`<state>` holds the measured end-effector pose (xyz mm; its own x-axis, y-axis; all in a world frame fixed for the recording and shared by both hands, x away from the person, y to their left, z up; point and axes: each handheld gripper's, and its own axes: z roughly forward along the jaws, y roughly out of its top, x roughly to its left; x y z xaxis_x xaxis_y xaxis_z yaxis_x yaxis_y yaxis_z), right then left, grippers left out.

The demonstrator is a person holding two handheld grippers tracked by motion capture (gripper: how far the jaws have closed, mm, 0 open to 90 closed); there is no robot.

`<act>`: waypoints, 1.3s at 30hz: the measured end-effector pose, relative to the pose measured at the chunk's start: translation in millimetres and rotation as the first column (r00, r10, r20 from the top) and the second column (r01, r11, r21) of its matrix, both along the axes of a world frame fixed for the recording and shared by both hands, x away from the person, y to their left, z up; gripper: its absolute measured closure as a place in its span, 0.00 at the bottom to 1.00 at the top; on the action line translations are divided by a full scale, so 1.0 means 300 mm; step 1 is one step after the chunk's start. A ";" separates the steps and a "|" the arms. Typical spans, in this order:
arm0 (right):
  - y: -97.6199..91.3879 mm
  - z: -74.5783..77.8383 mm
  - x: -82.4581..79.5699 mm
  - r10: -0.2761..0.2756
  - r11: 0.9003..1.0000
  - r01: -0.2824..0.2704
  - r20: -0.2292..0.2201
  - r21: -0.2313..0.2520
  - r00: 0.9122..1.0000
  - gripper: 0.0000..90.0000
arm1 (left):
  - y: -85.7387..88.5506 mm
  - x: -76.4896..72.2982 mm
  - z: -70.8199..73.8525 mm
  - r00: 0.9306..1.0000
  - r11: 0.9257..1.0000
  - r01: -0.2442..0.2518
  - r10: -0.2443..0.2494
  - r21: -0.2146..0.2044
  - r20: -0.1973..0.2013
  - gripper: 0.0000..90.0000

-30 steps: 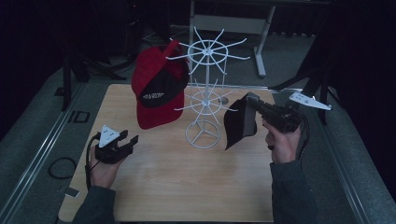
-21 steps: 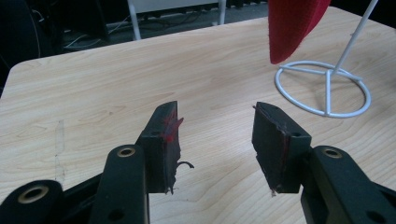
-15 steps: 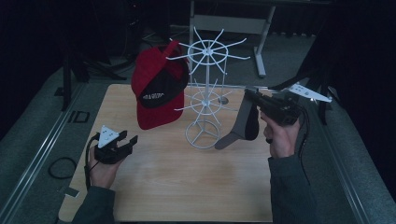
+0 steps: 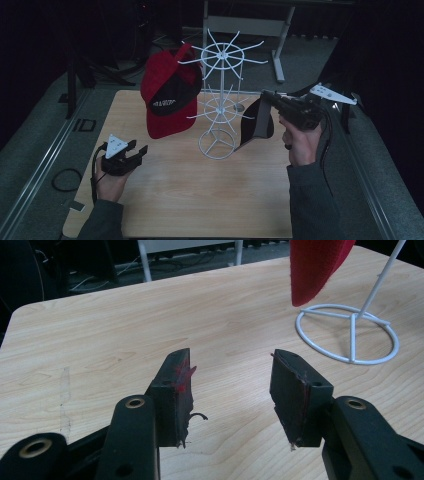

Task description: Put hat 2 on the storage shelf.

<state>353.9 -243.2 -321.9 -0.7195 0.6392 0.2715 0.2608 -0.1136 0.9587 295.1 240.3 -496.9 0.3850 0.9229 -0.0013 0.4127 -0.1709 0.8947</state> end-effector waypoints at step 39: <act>-0.009 0.120 0.008 -0.019 0.999 0.017 0.059 0.031 0.998 0.91 | 0.001 0.005 -0.001 1.000 1.000 -0.005 0.005 -0.007 -0.008 0.58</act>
<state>356.4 -246.0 -285.8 -0.7233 0.6443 0.2486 0.2018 -0.1471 0.9683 296.6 240.5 -497.3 0.3805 0.9247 -0.0108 0.4203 -0.1625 0.8927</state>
